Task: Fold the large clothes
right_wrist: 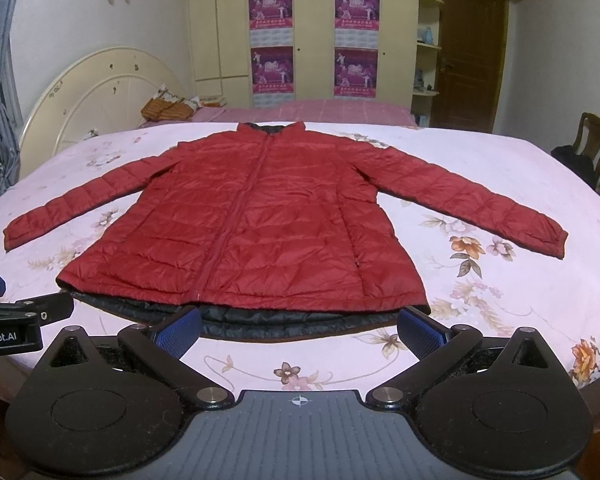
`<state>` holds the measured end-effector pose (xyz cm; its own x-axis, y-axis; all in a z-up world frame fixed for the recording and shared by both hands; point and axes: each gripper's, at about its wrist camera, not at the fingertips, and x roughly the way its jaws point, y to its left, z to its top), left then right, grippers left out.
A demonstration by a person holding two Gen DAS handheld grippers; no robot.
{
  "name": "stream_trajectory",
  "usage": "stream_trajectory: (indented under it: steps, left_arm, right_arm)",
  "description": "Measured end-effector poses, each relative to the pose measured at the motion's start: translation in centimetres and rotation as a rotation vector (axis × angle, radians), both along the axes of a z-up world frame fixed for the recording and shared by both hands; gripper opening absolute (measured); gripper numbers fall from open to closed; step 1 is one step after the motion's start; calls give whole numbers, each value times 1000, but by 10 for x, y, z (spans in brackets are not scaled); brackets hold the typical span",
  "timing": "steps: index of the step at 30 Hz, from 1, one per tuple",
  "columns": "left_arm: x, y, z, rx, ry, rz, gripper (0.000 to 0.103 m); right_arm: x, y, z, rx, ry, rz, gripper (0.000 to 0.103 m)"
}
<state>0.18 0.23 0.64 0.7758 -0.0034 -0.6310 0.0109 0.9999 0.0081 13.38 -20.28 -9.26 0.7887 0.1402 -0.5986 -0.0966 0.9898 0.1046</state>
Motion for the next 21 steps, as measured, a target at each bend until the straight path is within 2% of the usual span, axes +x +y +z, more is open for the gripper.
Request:
stream_trajectory:
  steps: [21]
  left_arm:
    - [3,2,0,8,6,21,103]
  right_arm:
    - [2,1,1,3,-1,-3,103]
